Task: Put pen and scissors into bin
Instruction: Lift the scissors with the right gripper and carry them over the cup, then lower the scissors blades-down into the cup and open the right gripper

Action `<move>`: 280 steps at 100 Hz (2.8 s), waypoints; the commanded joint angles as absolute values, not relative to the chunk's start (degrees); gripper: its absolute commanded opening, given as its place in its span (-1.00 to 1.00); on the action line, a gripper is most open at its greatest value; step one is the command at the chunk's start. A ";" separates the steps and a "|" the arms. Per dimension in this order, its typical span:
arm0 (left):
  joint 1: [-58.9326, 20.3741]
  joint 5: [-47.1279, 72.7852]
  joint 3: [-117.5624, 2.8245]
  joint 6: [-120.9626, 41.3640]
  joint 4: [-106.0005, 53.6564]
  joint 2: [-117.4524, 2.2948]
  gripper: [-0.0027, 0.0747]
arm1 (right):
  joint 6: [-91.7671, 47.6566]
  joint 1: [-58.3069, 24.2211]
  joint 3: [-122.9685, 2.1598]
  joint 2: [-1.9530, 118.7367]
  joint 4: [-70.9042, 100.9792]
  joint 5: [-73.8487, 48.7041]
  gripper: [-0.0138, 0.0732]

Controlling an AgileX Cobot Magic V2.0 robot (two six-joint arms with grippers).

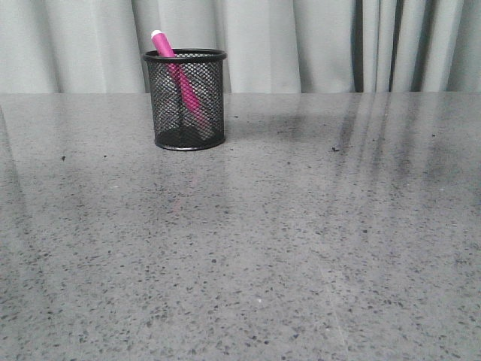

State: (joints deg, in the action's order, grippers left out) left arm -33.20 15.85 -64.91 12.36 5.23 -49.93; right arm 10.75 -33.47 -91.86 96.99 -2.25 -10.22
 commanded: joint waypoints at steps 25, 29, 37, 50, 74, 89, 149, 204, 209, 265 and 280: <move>-33.69 20.71 -66.42 12.61 11.62 -41.87 -0.98 | 9.38 -33.59 -93.12 105.27 -4.95 5.13 -0.86; -33.69 21.81 -66.42 12.61 12.40 -41.31 -0.98 | 9.38 -33.59 -92.64 105.84 -4.95 6.19 -0.86; -33.69 23.47 -66.42 12.61 14.08 -40.34 -0.98 | 9.38 -33.59 -90.92 106.23 -5.04 7.74 -0.86; -33.69 24.37 -66.42 12.61 15.01 -39.68 -0.98 | 9.38 -33.59 -86.57 106.23 -5.04 13.29 -0.86; -33.69 24.91 -66.42 12.61 15.20 -39.68 -0.98 | 9.38 -34.30 -83.16 106.23 -5.04 12.10 -0.86; -33.69 24.91 -66.42 12.61 15.20 -39.68 -0.98 | 9.38 -34.30 -83.16 106.23 -5.04 11.83 -0.82; -33.69 27.85 -66.42 12.61 17.01 -39.56 -0.98 | 9.38 -33.97 -83.16 96.61 -5.04 12.57 0.36; -33.58 29.51 -39.14 16.24 20.92 -12.98 -0.98 | 7.56 -38.08 -61.07 58.07 -17.35 -11.23 -0.82; -33.58 29.51 -36.39 16.92 20.92 -9.11 -0.98 | 7.56 -38.08 -55.11 52.03 -17.35 -11.23 -0.82; -33.58 34.35 -28.30 16.92 17.93 0.00 -0.98 | 7.56 -38.08 -28.42 1.45 -21.30 -38.02 -0.82; -33.58 34.35 -28.30 16.92 18.02 0.00 -0.98 | 7.56 -38.08 -28.42 0.68 -21.30 -37.97 -0.82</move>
State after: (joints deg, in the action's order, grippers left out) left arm -33.20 38.39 -27.02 16.28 17.84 0.27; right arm 8.14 -38.02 -27.28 0.00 -19.62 -41.98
